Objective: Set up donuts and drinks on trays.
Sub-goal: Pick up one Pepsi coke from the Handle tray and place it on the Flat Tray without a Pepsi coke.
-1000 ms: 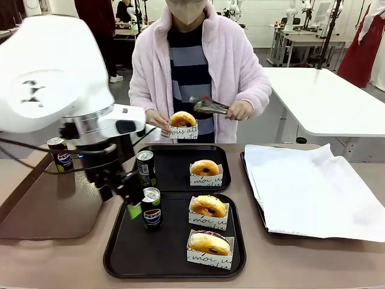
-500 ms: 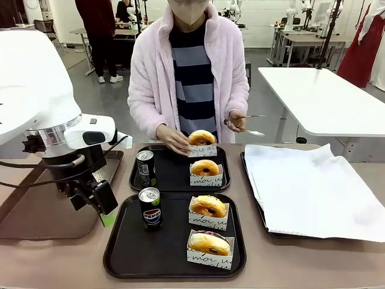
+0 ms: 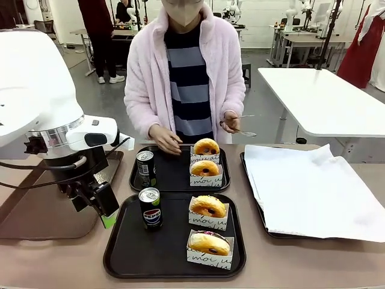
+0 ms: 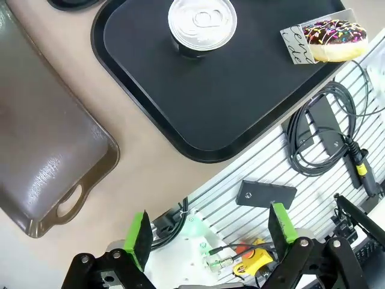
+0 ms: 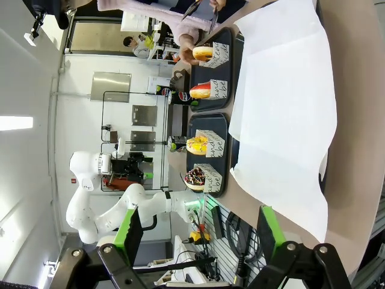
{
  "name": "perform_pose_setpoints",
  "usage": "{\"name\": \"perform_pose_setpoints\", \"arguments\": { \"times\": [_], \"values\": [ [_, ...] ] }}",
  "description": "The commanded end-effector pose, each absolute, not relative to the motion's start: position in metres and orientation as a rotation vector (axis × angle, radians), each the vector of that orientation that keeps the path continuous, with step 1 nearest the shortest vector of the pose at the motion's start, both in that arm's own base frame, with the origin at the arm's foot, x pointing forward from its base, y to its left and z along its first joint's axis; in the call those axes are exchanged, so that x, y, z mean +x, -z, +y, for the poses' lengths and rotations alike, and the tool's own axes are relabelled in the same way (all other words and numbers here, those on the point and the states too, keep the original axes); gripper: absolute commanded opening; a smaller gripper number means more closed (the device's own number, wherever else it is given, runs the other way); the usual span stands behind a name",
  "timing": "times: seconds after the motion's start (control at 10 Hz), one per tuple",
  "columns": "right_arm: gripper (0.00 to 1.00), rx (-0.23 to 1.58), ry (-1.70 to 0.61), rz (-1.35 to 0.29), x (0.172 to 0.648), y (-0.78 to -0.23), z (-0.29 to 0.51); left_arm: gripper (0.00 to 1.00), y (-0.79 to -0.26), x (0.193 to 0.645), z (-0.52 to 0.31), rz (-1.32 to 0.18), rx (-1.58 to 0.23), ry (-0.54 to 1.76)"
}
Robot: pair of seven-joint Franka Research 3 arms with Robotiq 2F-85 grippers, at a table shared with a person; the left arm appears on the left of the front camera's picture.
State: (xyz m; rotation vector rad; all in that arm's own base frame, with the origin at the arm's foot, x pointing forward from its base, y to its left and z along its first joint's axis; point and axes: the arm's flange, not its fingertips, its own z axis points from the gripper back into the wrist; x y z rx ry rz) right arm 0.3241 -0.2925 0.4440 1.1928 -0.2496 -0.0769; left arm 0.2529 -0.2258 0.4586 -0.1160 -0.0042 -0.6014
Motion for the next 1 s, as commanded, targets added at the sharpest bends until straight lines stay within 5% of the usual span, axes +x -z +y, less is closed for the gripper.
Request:
{"name": "perform_pose_setpoints", "arguments": {
  "times": [0.0, 0.1, 0.3, 0.5, 0.7, 0.9],
  "values": [
    [1.00, 1.199, 0.082, -0.246, 0.323, -0.445, -0.292, 1.00, -0.465, 0.297, -0.189, -0.082, -0.113, 0.490],
    [1.00, 1.199, 0.082, -0.246, 0.323, -0.445, -0.292, 1.00, -0.466, 0.336, -0.142, -0.113, -0.116, 0.368],
    [1.00, 1.199, 0.082, -0.246, 0.323, -0.445, -0.292, 1.00, -0.460, 0.338, -0.042, -0.169, -0.220, 0.169],
    [1.00, 1.199, 0.082, -0.246, 0.323, -0.445, -0.292, 1.00, -0.471, 0.365, -0.002, -0.176, -0.212, 0.139],
    [1.00, 1.199, 0.082, -0.246, 0.323, -0.445, -0.292, 1.00, -0.477, 0.345, 0.000, -0.154, -0.109, 0.188],
    [1.00, 1.199, 0.082, -0.246, 0.323, -0.445, -0.292, 1.00, -0.471, 0.355, 0.024, -0.173, -0.221, 0.088]
  ]
}}
